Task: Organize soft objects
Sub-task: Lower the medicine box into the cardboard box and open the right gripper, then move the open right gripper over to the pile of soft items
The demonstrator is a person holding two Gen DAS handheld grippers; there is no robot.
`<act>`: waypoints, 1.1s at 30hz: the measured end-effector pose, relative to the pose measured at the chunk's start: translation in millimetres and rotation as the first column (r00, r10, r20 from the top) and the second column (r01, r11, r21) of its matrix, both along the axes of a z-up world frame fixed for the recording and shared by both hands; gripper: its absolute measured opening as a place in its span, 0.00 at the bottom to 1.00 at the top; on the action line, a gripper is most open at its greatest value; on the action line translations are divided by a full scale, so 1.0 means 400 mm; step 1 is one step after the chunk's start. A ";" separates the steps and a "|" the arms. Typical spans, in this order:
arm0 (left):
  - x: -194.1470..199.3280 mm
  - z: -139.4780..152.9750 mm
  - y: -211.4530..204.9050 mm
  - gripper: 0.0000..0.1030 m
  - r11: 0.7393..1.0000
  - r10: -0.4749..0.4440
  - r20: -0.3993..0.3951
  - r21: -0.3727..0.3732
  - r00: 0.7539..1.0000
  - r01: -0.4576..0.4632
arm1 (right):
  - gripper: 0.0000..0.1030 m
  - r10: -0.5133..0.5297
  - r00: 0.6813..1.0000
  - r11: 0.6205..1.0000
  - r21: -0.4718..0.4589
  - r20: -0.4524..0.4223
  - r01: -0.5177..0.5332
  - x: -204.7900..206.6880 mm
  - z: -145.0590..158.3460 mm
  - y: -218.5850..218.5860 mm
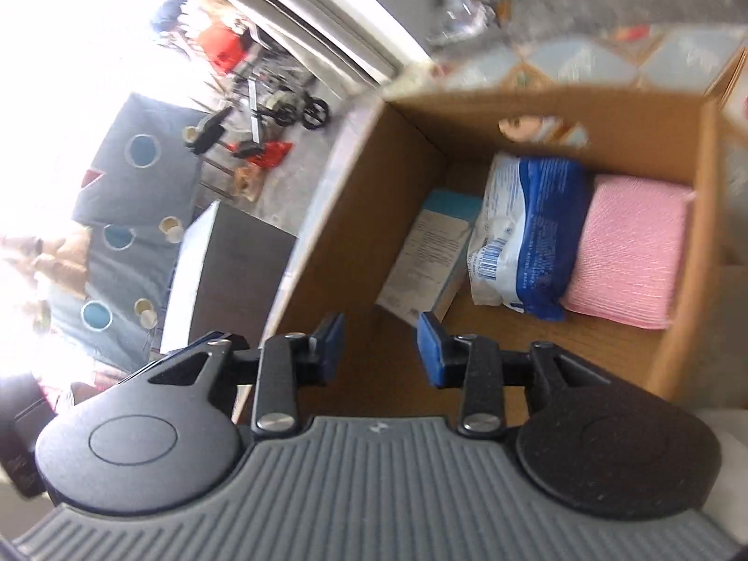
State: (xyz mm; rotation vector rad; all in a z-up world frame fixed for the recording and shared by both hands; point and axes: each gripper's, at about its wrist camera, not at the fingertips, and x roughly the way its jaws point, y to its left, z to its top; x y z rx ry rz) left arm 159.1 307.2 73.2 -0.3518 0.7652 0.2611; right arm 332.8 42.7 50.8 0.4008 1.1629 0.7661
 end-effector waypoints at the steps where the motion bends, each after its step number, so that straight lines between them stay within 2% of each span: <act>1: -0.024 0.013 -0.015 0.64 1.000 -0.012 0.021 -0.010 1.000 0.013 | 0.42 -0.007 0.999 1.000 -0.002 0.032 0.007 -0.025 0.033 -0.035; 4: -0.092 0.043 -0.078 0.65 0.997 -0.069 0.082 -0.030 0.994 0.072 | 0.44 -0.045 0.992 0.999 0.002 0.120 0.045 -0.117 0.120 -0.162; 7: -0.156 0.057 -0.165 0.66 0.988 -0.141 0.130 -0.041 0.981 0.147 | 0.45 -0.114 0.977 0.993 0.023 0.178 0.112 -0.224 0.174 -0.304; 11: -0.229 0.045 -0.297 0.66 0.950 -0.298 0.156 -0.046 0.942 0.309 | 0.45 -0.194 0.960 0.981 0.035 0.202 0.191 -0.385 0.166 -0.474; 13: -0.260 0.025 -0.359 0.65 0.927 -0.364 0.154 -0.035 0.919 0.373 | 0.45 -0.227 0.956 0.974 0.033 0.184 0.225 -0.463 0.124 -0.533; 16: -0.300 -0.021 -0.426 0.64 0.921 -0.386 0.134 0.005 0.913 0.388 | 0.44 -0.243 0.963 0.969 -0.014 0.113 0.247 -0.564 0.007 -0.575; 18: -0.311 -0.062 -0.454 0.64 0.930 -0.368 0.115 0.032 0.923 0.366 | 0.39 -0.250 0.967 0.967 -0.038 0.049 0.252 -0.602 -0.088 -0.578; 20: -0.312 -0.093 -0.481 0.54 0.945 -0.326 0.078 0.058 0.942 0.322 | 0.33 -0.260 0.965 0.964 -0.053 -0.020 0.259 -0.618 -0.179 -0.570; 23: -0.291 -0.140 -0.473 0.47 0.964 -0.265 0.051 0.023 0.963 0.264 | 0.26 -0.262 0.958 0.965 -0.020 -0.117 0.261 -0.629 -0.294 -0.535; 28: -0.262 -0.185 -0.441 0.44 0.968 -0.249 0.035 -0.034 0.968 0.250 | 0.22 -0.293 0.938 0.954 0.002 -0.186 0.298 -0.589 -0.395 -0.485; 33: -0.252 -0.188 -0.431 0.44 0.964 -0.257 0.015 -0.069 0.966 0.257 | 0.19 -0.352 0.911 0.926 0.063 -0.213 0.372 -0.537 -0.438 -0.471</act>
